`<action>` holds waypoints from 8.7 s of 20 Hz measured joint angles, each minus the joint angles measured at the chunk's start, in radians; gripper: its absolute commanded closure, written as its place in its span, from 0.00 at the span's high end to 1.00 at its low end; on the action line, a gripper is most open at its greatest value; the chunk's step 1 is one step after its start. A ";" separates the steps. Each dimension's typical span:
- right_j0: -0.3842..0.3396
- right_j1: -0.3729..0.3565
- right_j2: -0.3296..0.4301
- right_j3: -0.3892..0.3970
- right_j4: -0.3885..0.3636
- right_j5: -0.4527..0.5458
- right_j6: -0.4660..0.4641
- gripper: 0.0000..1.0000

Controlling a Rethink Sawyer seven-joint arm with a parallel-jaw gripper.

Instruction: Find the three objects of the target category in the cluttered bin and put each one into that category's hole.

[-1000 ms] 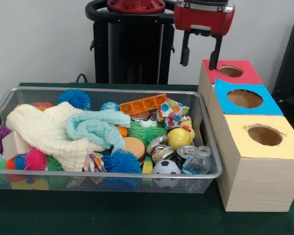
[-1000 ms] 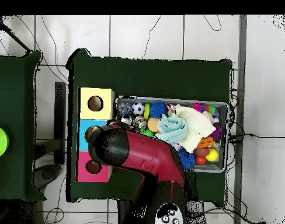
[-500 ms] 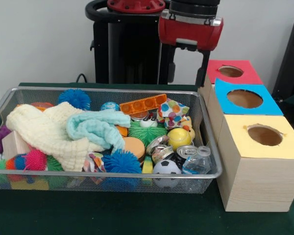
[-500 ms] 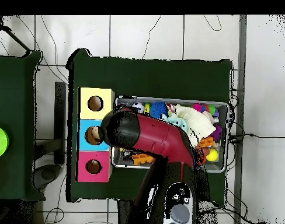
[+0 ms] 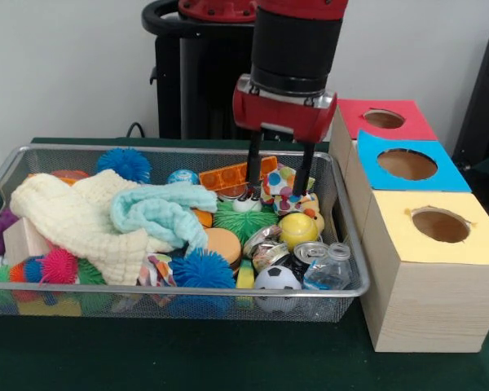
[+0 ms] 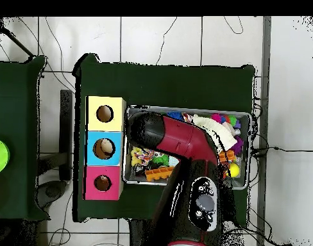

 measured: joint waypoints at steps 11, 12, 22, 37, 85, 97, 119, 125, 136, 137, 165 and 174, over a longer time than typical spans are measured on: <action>-0.009 0.063 0.009 -0.015 0.000 0.000 0.000 1.00; -0.009 0.064 0.010 -0.015 0.000 0.000 0.000 1.00; -0.008 0.065 0.046 -0.015 0.000 0.000 0.000 1.00; -0.001 0.065 0.057 -0.014 0.000 0.000 0.000 1.00; 0.024 0.113 0.057 0.017 -0.107 0.000 0.000 1.00; -0.032 0.116 0.097 0.076 -0.151 0.043 0.000 1.00; -0.093 0.116 0.229 0.154 -0.205 0.036 0.000 1.00; -0.105 0.116 0.245 0.161 -0.231 -0.005 0.000 1.00; -0.104 0.116 0.246 0.161 -0.260 -0.013 0.000 0.00; -0.104 0.116 0.246 0.161 -0.260 -0.013 0.000 0.00; -0.300 0.027 0.256 0.011 -0.314 0.062 0.000 1.00; -0.355 0.029 0.277 -0.073 -0.355 0.074 0.000 1.00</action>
